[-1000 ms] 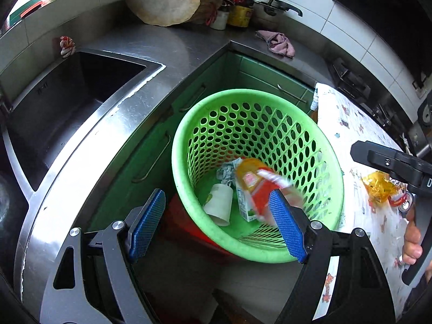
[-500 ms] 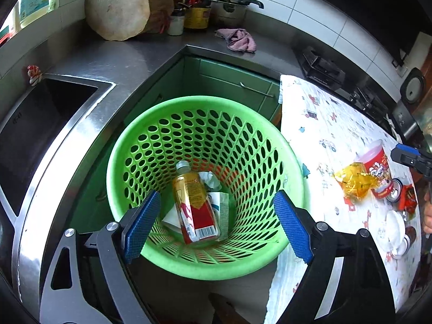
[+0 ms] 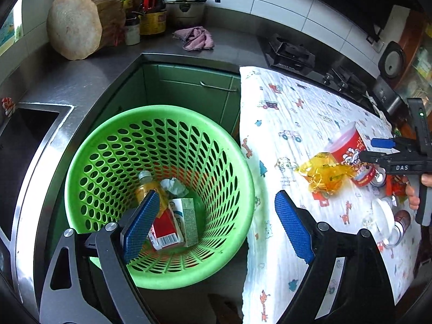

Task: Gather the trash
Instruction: 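Grasp the red paper cup with the right gripper while the left grasps the yellow snack bag, then carry both items over the green basket and release them inside, then move both grippers back over the remaining cans and bottle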

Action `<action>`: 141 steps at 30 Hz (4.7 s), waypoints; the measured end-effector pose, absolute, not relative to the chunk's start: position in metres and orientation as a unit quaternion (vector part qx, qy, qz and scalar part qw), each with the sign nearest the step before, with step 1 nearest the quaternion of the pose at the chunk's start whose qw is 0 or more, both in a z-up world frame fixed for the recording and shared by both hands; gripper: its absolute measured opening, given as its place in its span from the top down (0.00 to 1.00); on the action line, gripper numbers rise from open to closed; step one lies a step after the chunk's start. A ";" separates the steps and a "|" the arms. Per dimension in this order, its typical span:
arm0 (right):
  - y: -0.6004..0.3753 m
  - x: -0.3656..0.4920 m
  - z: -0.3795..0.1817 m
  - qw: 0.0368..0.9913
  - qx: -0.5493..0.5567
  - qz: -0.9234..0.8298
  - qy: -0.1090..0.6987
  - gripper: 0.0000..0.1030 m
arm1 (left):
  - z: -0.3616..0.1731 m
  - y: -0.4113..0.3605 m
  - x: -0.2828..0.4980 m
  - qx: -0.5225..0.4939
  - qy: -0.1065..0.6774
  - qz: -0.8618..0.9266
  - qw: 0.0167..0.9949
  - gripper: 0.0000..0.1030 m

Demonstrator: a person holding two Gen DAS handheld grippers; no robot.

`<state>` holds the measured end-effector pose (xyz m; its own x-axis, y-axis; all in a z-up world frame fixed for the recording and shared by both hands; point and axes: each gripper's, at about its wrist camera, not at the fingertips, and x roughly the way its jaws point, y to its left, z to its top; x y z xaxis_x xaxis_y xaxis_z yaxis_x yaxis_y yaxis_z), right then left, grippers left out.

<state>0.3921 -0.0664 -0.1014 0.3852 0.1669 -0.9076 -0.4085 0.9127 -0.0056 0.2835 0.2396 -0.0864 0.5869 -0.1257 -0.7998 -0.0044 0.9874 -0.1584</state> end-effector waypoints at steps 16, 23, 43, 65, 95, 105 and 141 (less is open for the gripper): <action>-0.063 0.418 -0.147 0.799 -0.132 0.180 0.558 0.30 | -0.093 0.153 0.302 -0.020 0.462 -0.133 0.877 0.14; -0.082 0.408 -0.128 0.813 -0.089 0.178 0.548 0.31 | -0.110 0.111 0.318 0.012 0.467 -0.190 0.863 0.14; -0.126 0.347 -0.065 0.847 -0.045 0.152 0.508 0.30 | -0.148 0.055 0.363 0.040 0.474 -0.253 0.842 0.52; 0.010 0.328 -0.037 0.842 -0.039 0.276 0.462 0.30 | -0.079 0.248 0.289 -0.033 0.415 -0.060 0.907 0.63; 0.207 0.361 -0.082 0.791 -0.027 0.368 0.487 0.24 | -0.104 0.348 0.232 -0.076 0.436 0.044 0.896 0.22; 0.170 0.330 -0.051 0.819 -0.016 0.359 0.447 0.16 | -0.090 0.328 0.222 -0.066 0.427 0.029 0.901 0.17; -0.235 0.161 -0.082 0.872 0.013 0.129 0.471 0.12 | -0.060 0.077 0.171 -0.035 0.417 -0.120 0.901 0.11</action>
<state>0.1609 -0.2352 -0.0822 0.5225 0.2372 -0.8190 -0.2128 0.9664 0.1441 0.1708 0.0766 -0.0602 0.6244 -0.2450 -0.7417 0.1860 0.9689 -0.1635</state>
